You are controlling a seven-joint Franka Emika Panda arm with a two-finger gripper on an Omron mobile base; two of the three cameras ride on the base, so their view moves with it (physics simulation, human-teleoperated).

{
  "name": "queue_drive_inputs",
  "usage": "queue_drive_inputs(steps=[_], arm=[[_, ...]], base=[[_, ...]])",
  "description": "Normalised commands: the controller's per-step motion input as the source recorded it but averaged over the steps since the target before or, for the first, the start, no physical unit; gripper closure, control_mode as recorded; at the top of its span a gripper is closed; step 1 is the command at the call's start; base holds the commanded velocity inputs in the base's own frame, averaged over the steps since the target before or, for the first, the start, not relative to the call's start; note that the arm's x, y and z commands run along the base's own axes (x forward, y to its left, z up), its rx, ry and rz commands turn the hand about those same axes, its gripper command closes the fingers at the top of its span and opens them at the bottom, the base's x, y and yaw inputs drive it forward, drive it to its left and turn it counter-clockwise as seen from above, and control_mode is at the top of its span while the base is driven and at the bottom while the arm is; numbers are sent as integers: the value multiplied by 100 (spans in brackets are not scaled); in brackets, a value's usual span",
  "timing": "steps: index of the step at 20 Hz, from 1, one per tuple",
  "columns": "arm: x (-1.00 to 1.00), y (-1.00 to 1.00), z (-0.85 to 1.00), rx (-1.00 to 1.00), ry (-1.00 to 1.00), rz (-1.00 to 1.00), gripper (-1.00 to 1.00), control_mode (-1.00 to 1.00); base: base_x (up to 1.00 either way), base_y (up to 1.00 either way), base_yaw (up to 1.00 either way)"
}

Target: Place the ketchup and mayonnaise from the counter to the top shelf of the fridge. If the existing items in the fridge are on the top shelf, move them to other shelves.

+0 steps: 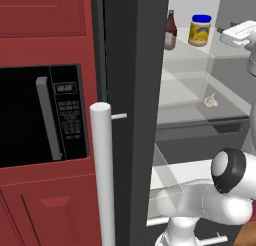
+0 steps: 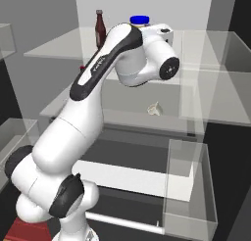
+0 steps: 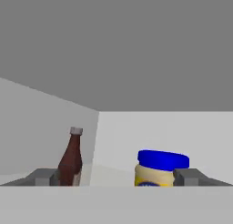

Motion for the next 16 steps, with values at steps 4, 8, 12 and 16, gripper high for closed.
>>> queue_drive_inputs(steps=[4,8,12,16], arm=[[-100,70,-31,-21,-12,0,-100,-100],[-100,72,-39,-24,-1,0,-100,-100],[-100,71,-53,-29,0,0,-100,-100],[-100,74,-66,-37,0,0,-100,-100]], base=[[0,0,0],[0,0,0],[0,0,0],[0,0,0]])
